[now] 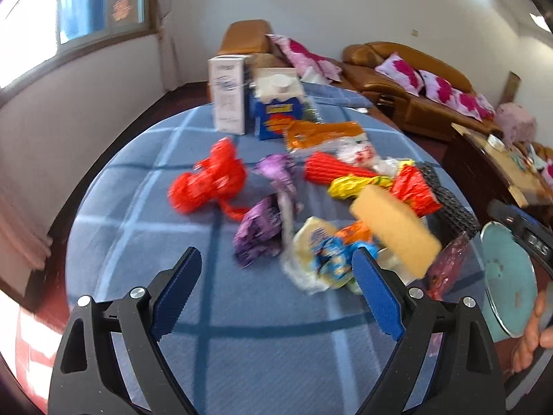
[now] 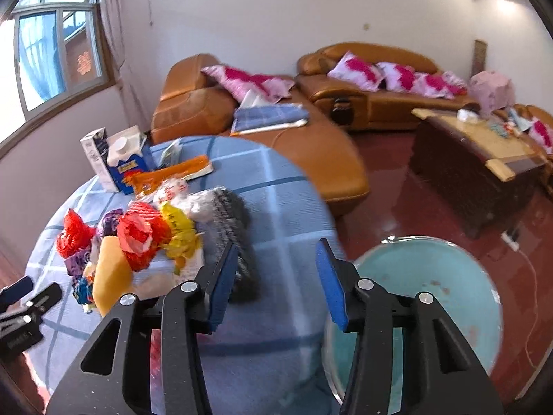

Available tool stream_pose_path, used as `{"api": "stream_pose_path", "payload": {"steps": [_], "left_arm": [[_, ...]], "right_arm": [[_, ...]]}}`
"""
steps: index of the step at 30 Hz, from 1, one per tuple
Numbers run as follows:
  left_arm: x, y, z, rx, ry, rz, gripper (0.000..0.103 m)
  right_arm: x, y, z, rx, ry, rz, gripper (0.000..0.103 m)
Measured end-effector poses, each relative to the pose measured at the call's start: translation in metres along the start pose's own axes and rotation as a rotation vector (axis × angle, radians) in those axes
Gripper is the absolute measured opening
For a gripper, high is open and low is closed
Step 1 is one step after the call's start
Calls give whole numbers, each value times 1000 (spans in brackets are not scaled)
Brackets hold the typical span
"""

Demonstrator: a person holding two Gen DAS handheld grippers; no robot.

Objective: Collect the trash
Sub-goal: 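Grasp the black mesh scrubber with the right tool while the left tool grasps the blue candy wrapper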

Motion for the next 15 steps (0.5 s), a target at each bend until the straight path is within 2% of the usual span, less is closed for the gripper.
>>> {"api": "stream_pose_path", "payload": {"steps": [5, 8, 11, 12, 15], "left_arm": [[-24, -9, -18, 11, 29, -67, 85], [-36, -5, -32, 56, 73, -85, 83], [-40, -1, -42, 84, 70, -101, 68], [-41, 1, -46, 98, 84, -95, 57], [-42, 1, -46, 104, 123, -77, 37]], "right_arm": [[15, -4, -30, 52, -41, 43, 48], [21, 4, -52, 129, -78, 45, 47], [24, 10, -63, 177, -118, 30, 26], [24, 11, -65, 184, -130, 23, 24], [25, 9, -62, 165, -137, 30, 21]]}}
Point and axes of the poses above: each gripper's, at about its wrist camera, not at the fingertips, and z roughly against the way its jaws point, x to its left, y to its underside, the point moved 10 cm from there along -z, roughly the way its jaws point, and after that the axes turned 1 degree about z, right-handed, at the moved point
